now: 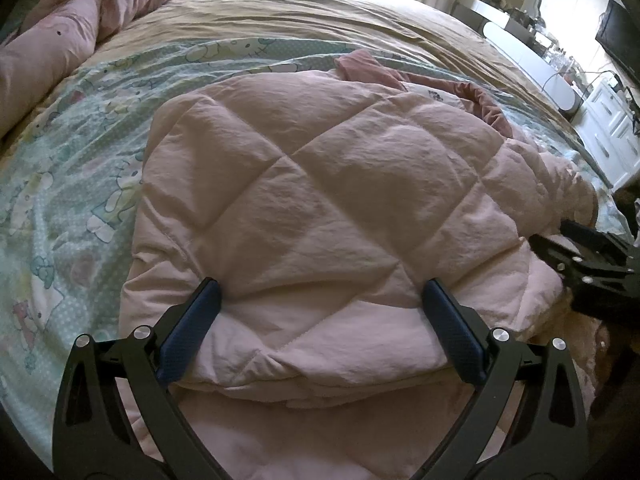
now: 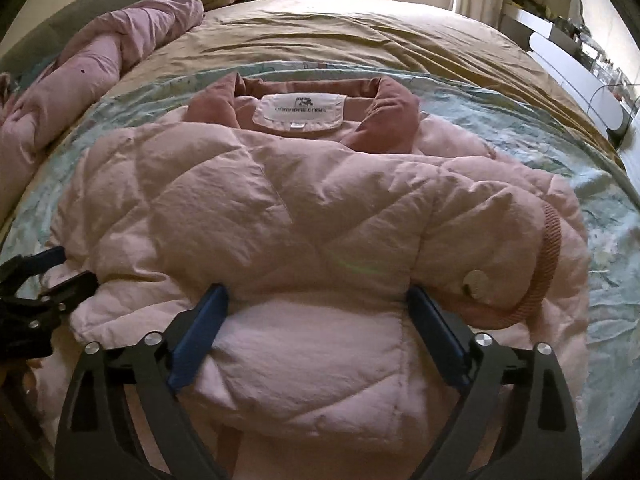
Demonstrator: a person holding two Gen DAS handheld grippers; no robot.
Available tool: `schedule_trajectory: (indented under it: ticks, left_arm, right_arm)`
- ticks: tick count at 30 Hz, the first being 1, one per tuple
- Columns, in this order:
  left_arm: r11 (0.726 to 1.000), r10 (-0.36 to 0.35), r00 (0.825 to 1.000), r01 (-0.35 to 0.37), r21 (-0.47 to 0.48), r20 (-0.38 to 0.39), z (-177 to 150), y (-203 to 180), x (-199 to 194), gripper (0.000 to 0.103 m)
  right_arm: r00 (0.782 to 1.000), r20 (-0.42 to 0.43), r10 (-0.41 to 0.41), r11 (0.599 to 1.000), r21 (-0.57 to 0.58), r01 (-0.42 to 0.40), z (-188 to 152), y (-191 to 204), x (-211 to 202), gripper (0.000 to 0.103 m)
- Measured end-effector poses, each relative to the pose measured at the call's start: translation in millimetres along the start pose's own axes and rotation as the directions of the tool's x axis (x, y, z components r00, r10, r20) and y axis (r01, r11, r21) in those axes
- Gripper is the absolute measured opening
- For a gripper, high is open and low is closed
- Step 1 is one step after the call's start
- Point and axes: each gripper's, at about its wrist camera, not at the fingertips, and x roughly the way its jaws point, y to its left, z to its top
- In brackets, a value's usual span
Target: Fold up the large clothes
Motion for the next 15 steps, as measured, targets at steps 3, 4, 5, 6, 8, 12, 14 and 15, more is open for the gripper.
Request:
schedule_trajectory:
  ticks: [3, 4, 5, 6, 8, 12, 14, 15]
  left_arm:
    - [1.0, 0.001, 1.0, -0.001, 0.001, 0.0, 0, 0, 0, 0.095]
    - [1.0, -0.001, 1.0, 0.001, 0.0, 0.001, -1, 0, 0, 0.095]
    - [1.0, -0.003, 1.0, 0.003, -0.001, 0.002, 0, 0, 0, 0.095]
    - [1.0, -0.004, 1.0, 0.004, -0.002, 0.002, 0, 0, 1, 0.095]
    - [1.0, -0.001, 1.0, 0.001, -0.001, 0.001, -1, -1, 0, 0.095]
    - [1.0, -0.006, 1.0, 0.006, -0.006, 0.006, 0, 0, -1, 0.095]
    - [1.0, -0.005, 1.0, 0.005, -0.008, 0.017, 0, -1, -5, 0.095]
    - [1.0, -0.005, 1.0, 0.005, -0.01, 0.024, 1, 0, -6, 0.095]
  right_arm:
    - [1.0, 0.008, -0.011, 1.0, 0.002, 0.011, -1, 2, 3, 0.095]
    - [1.0, 0.009, -0.01, 1.0, 0.005, 0.01, -1, 2, 3, 0.095]
    - [1.0, 0.009, -0.009, 1.0, 0.006, 0.009, -1, 2, 2, 0.095]
    - [1.0, 0.008, -0.007, 1.0, 0.005, 0.007, -1, 1, 0, 0.095]
    - [1.0, 0.01, -0.004, 1.0, 0.006, 0.004, 0, 0, -2, 0.095]
    - [0.999, 0.049, 0.005, 1.0, 0.03, -0.006, -3, -2, -16, 0.096]
    - [0.997, 0.072, 0.016, 0.999, 0.042, -0.019, -6, -4, -26, 0.096]
    - [0.996, 0.087, 0.021, 0.998, 0.052, -0.026, -8, -6, -32, 0.098]
